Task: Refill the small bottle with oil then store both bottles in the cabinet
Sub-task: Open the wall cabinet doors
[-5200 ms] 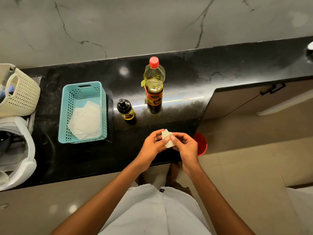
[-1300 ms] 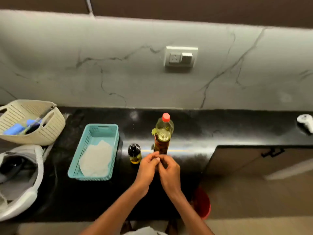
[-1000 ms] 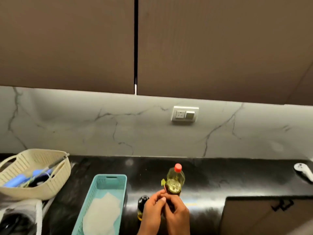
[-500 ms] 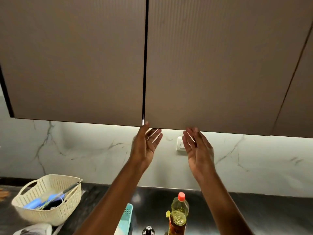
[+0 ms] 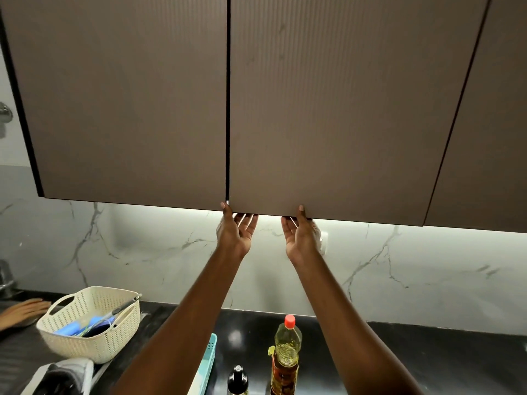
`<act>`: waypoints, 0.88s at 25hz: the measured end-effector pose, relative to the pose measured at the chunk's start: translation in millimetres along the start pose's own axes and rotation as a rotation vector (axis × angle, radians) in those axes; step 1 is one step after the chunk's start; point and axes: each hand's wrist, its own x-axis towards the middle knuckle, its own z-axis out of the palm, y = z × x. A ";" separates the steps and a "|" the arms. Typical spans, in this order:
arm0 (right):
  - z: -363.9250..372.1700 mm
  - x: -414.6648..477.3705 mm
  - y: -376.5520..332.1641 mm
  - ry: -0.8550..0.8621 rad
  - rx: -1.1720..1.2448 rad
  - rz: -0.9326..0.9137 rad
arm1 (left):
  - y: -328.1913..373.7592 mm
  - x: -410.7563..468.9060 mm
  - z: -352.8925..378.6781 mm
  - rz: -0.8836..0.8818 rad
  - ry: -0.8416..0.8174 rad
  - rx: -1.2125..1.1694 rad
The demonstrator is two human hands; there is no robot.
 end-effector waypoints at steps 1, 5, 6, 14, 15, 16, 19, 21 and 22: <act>0.3 0.3 2.3 -0.012 0.018 -0.007 | -0.5 0.5 -0.4 0.010 -0.005 0.008; -2.2 -0.9 8.7 -0.049 0.021 -0.067 | 0.0 4.8 -6.3 -0.002 -0.052 0.005; -2.7 -1.1 9.5 -0.050 0.016 -0.075 | 0.4 6.0 -8.1 -0.009 -0.069 0.010; -7.3 -27.3 9.9 -0.032 -0.005 -0.105 | 12.5 -30.2 -22.7 -0.052 -0.148 0.053; -10.2 -34.4 8.1 -0.034 -0.006 -0.112 | 14.7 -42.8 -27.9 -0.050 -0.164 0.052; -13.7 -43.2 5.3 -0.040 -0.008 -0.115 | 17.1 -56.9 -33.3 -0.048 -0.184 0.049; -27.3 -72.7 -6.8 -0.052 -0.038 -0.103 | 19.4 -105.9 -42.6 -0.037 -0.241 0.034; -35.7 -96.4 -17.3 -0.060 -0.068 -0.078 | 17.0 -137.4 -46.7 0.008 -0.273 0.053; -40.8 -106.6 -23.5 -0.057 -0.078 -0.067 | 14.5 -152.3 -48.0 0.038 -0.298 0.072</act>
